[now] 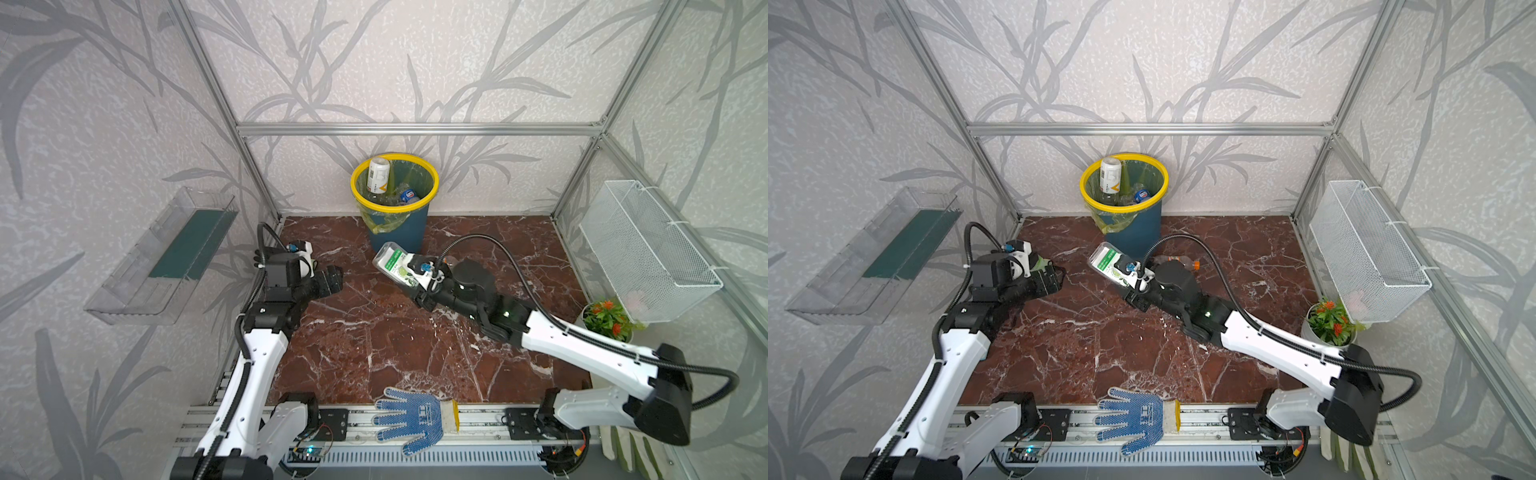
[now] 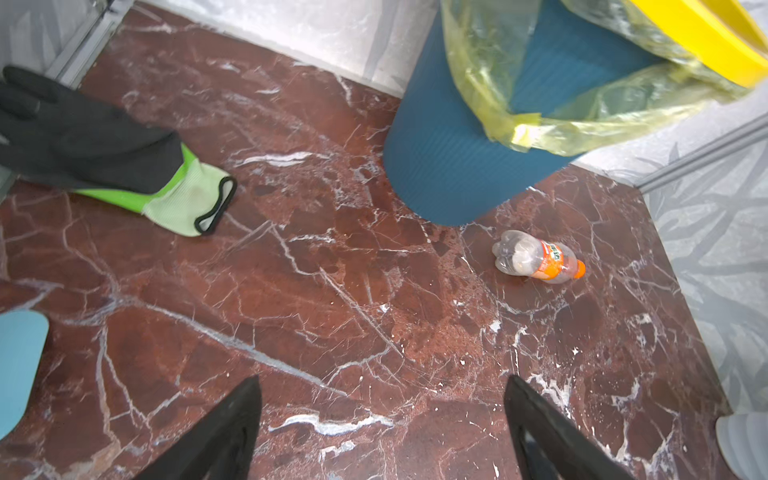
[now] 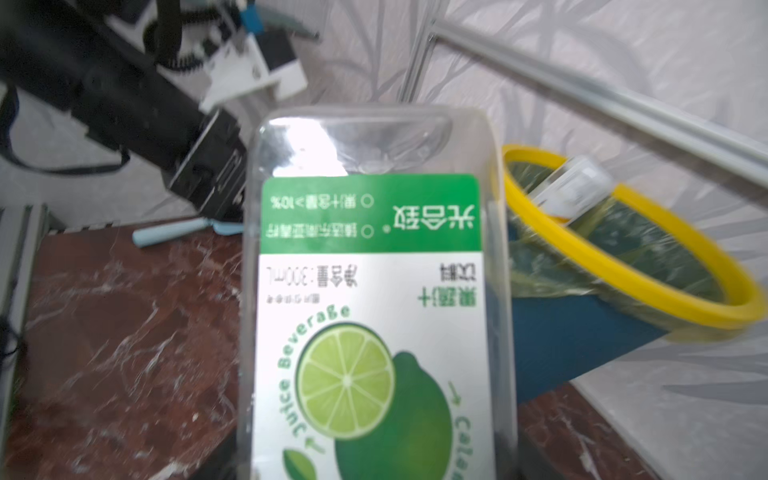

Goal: Throw the plastic bottles in the bin

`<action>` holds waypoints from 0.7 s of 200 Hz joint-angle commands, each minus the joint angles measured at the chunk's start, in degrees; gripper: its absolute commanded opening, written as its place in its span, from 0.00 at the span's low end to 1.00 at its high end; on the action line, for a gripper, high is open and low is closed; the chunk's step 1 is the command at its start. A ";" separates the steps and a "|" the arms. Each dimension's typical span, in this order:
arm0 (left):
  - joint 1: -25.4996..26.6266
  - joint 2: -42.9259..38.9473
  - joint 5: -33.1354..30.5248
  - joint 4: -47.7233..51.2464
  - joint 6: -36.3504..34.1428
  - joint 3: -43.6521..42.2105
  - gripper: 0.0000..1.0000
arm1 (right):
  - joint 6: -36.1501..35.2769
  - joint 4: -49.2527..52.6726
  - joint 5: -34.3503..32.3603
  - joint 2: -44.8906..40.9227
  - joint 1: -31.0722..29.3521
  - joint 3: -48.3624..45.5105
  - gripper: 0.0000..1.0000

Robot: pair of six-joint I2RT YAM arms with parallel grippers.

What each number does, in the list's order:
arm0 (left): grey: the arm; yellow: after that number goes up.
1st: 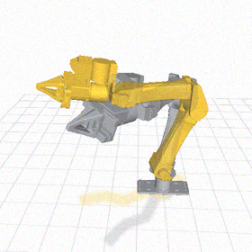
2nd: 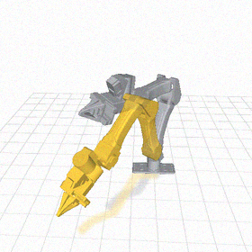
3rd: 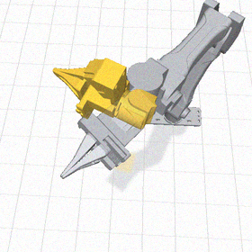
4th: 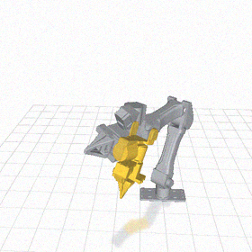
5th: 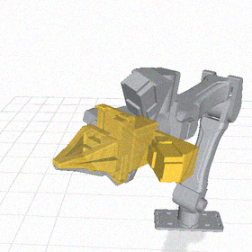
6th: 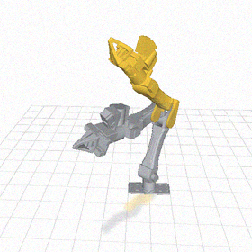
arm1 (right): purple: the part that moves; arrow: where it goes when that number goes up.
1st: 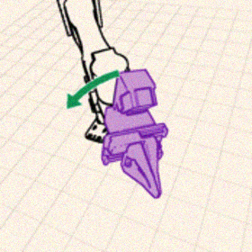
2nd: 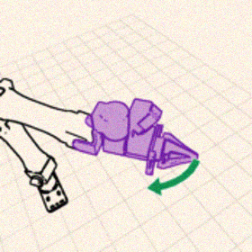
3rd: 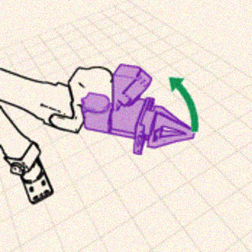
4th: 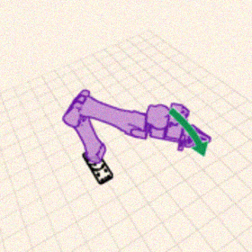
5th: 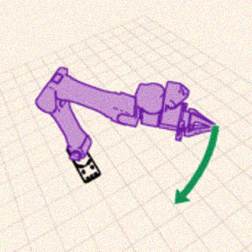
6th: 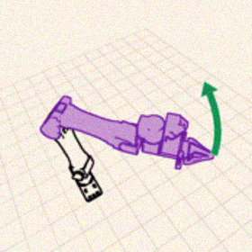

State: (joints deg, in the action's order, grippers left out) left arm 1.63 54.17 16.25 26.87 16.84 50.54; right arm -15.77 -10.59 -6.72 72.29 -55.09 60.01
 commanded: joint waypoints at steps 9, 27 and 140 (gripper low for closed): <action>3.96 -1.64 -2.81 -1.01 -2.76 -0.95 0.91 | -4.23 -19.33 -10.40 -0.92 1.61 2.36 0.57; 5.51 -2.39 -3.51 -0.86 -3.34 -1.24 0.91 | -0.14 -11.01 -10.10 7.73 6.83 17.72 0.57; 13.46 -2.46 -9.16 3.19 -6.20 1.38 0.90 | 10.02 45.23 -6.06 47.29 19.36 86.56 0.99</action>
State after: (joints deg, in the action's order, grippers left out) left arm 13.65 49.58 8.62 28.51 12.86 50.04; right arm -5.78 35.62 -12.53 133.71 -35.55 160.07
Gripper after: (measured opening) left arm 0.905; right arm 0.991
